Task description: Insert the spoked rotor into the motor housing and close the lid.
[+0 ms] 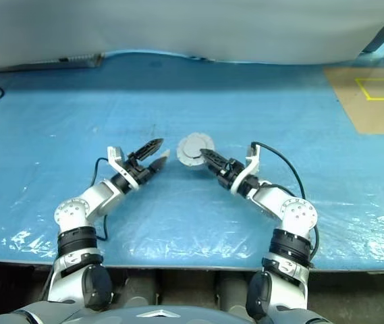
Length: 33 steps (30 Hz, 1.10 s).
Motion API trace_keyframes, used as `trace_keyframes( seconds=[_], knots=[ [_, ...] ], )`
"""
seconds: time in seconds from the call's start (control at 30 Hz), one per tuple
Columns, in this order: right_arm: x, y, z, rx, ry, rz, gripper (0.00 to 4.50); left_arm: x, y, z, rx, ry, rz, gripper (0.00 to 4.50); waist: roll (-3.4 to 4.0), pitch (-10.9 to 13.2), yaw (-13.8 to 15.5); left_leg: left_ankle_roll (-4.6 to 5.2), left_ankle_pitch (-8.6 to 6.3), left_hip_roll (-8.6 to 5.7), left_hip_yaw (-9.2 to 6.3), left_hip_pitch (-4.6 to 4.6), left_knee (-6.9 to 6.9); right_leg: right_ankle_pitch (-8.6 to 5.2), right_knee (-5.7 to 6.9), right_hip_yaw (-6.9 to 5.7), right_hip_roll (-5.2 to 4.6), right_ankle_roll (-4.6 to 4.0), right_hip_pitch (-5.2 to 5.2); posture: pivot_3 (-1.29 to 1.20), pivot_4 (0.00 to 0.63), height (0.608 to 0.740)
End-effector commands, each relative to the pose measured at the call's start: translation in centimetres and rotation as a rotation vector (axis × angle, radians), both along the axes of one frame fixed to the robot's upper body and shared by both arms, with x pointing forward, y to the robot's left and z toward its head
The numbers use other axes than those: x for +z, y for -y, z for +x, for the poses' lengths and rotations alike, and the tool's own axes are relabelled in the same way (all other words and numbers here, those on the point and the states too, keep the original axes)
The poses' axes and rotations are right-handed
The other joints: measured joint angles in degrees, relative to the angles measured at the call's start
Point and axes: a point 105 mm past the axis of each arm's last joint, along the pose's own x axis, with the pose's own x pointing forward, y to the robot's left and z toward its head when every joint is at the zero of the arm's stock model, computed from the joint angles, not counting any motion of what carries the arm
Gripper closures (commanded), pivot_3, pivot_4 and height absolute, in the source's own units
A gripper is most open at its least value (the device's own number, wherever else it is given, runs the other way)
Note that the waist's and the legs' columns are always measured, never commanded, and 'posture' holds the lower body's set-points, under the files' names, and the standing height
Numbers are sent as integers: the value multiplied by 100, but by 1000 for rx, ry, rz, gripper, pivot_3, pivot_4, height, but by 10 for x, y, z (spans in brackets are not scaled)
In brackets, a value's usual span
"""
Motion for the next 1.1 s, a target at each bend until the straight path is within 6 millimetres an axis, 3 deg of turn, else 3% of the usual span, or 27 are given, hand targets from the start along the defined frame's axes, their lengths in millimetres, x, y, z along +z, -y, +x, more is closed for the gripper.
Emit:
trace_keyframes(
  seconds=[0.03,0.3,0.7,0.8,0.93,0.97,1.1],
  knots=[
    [39,-12,-4,49,131,73,2223,11,9,-2,-29,35,-45,0,0,0,2,0,0,0,-1,0,1,1,0,-1,0,1,0,0,150,740],
    [39,-23,-10,93,117,73,2223,25,15,0,-34,87,-122,0,0,0,13,-1,0,0,-7,-3,3,6,0,-7,0,11,0,0,150,740],
    [36,-37,-16,138,97,74,2223,20,36,-8,-134,60,-116,0,0,0,21,-1,0,0,-11,-7,23,11,6,-9,-1,19,0,0,150,740],
    [35,-36,-15,133,97,58,2223,20,33,-6,-120,60,-113,596,0,0,27,-1,0,0,-12,-8,34,11,13,-9,-2,19,0,0,150,740],
    [30,-31,-13,101,107,16,2223,23,24,-3,-85,74,-113,1983,-1,0,31,-1,0,0,-14,-11,48,12,22,-9,-4,20,0,0,150,740],
    [29,-28,-12,88,105,13,2223,25,22,-2,-78,78,-112,2138,-1,0,32,-1,0,2,-15,-12,53,12,26,-9,-3,20,0,0,150,740],
    [23,-15,-9,27,82,19,928,27,16,4,-47,86,-89,2122,-1,1,30,-1,0,1,-15,-12,67,11,40,-7,-5,22,0,0,150,740]
  ],
)
